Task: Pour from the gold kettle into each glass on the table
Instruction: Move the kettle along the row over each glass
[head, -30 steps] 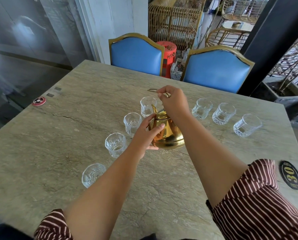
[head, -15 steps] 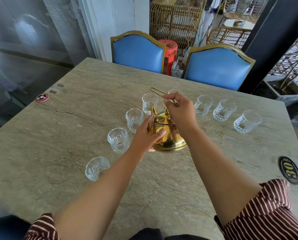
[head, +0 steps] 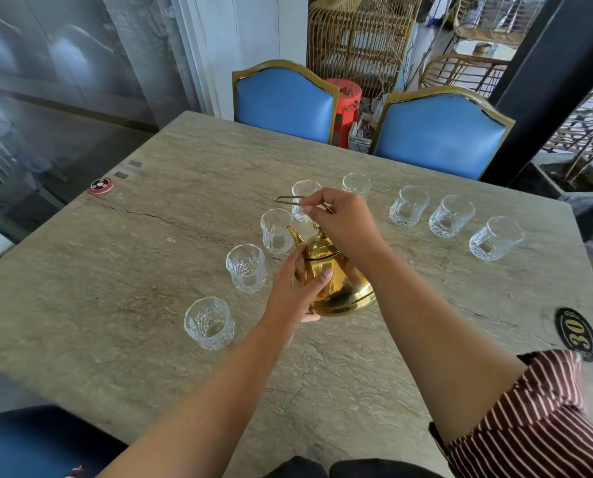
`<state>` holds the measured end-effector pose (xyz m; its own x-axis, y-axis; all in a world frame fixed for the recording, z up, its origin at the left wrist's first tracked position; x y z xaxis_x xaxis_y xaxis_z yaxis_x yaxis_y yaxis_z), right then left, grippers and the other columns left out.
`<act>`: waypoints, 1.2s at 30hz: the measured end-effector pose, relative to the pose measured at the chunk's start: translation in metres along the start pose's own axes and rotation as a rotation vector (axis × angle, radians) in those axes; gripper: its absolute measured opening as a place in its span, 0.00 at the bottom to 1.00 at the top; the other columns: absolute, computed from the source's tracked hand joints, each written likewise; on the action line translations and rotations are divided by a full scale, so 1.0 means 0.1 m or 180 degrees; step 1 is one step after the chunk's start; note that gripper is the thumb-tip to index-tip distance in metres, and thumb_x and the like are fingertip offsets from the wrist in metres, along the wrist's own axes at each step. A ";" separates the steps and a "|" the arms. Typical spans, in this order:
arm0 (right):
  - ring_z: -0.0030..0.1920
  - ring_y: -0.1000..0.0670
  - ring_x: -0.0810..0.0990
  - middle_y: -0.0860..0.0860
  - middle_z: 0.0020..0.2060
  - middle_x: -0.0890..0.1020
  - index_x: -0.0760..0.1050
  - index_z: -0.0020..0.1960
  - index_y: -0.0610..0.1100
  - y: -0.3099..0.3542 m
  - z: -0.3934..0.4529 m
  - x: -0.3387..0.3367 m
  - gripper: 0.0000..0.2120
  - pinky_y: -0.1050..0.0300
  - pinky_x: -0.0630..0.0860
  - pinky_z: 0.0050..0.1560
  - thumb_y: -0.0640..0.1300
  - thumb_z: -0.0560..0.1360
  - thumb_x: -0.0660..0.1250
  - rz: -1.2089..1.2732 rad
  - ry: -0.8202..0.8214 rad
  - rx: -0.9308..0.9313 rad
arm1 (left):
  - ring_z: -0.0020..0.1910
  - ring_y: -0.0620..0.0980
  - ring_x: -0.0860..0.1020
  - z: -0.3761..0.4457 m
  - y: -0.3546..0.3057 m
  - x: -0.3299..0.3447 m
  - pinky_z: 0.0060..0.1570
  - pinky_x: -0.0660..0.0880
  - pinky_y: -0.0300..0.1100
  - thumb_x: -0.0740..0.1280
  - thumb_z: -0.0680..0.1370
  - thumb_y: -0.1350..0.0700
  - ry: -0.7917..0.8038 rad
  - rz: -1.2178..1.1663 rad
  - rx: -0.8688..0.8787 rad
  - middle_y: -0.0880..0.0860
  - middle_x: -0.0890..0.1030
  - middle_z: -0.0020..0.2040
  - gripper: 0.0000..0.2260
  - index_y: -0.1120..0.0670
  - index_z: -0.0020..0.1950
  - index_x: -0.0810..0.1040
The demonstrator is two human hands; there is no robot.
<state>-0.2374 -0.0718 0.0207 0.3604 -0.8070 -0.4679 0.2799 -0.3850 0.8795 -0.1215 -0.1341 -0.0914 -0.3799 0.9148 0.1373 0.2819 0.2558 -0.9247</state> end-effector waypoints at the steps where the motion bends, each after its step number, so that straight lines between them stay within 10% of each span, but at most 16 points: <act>1: 0.31 0.57 0.76 0.56 0.43 0.85 0.83 0.50 0.50 0.02 0.00 0.02 0.05 0.58 0.74 0.34 0.46 0.77 0.68 -0.0097 0.0034 -0.0009 | 0.68 0.56 0.75 -0.01 0.00 0.00 0.51 0.81 0.61 0.77 0.68 0.39 -0.0012 -0.0024 -0.0017 0.46 0.64 0.77 0.35 0.30 0.72 0.66; 6: 0.19 0.58 0.63 0.56 0.27 0.77 0.83 0.51 0.49 0.08 0.03 0.05 0.06 0.62 0.63 0.27 0.46 0.77 0.68 -0.0307 0.0063 -0.0003 | 0.68 0.55 0.75 -0.01 -0.01 -0.03 0.42 0.84 0.51 0.76 0.72 0.43 -0.0056 -0.0152 -0.0085 0.47 0.66 0.76 0.33 0.33 0.74 0.66; 17: 0.36 0.52 0.80 0.59 0.52 0.83 0.83 0.51 0.49 0.16 0.07 0.14 0.07 0.54 0.77 0.40 0.46 0.77 0.67 -0.0482 0.0078 0.0016 | 0.66 0.57 0.77 -0.02 -0.07 -0.09 0.43 0.84 0.51 0.74 0.74 0.45 -0.0086 -0.0182 -0.0153 0.48 0.68 0.75 0.32 0.36 0.75 0.64; 36: 0.51 0.50 0.82 0.58 0.55 0.82 0.83 0.50 0.48 0.25 0.05 0.14 0.06 0.54 0.78 0.50 0.45 0.78 0.66 -0.0565 0.0063 0.0029 | 0.65 0.59 0.77 -0.02 -0.06 -0.11 0.45 0.84 0.56 0.75 0.71 0.42 -0.0055 -0.0193 -0.0209 0.49 0.68 0.75 0.33 0.33 0.73 0.67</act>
<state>-0.2302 -0.0948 0.0371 0.3236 -0.7170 -0.6174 0.3327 -0.5246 0.7837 -0.1171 -0.1455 -0.0867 -0.4130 0.8916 0.1857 0.3148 0.3311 -0.8895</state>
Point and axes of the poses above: each hand's wrist, its own z-axis towards the middle knuckle, its own x-axis out of the palm, y = z × x, the point moved 7 cm from there along z, towards the middle knuckle
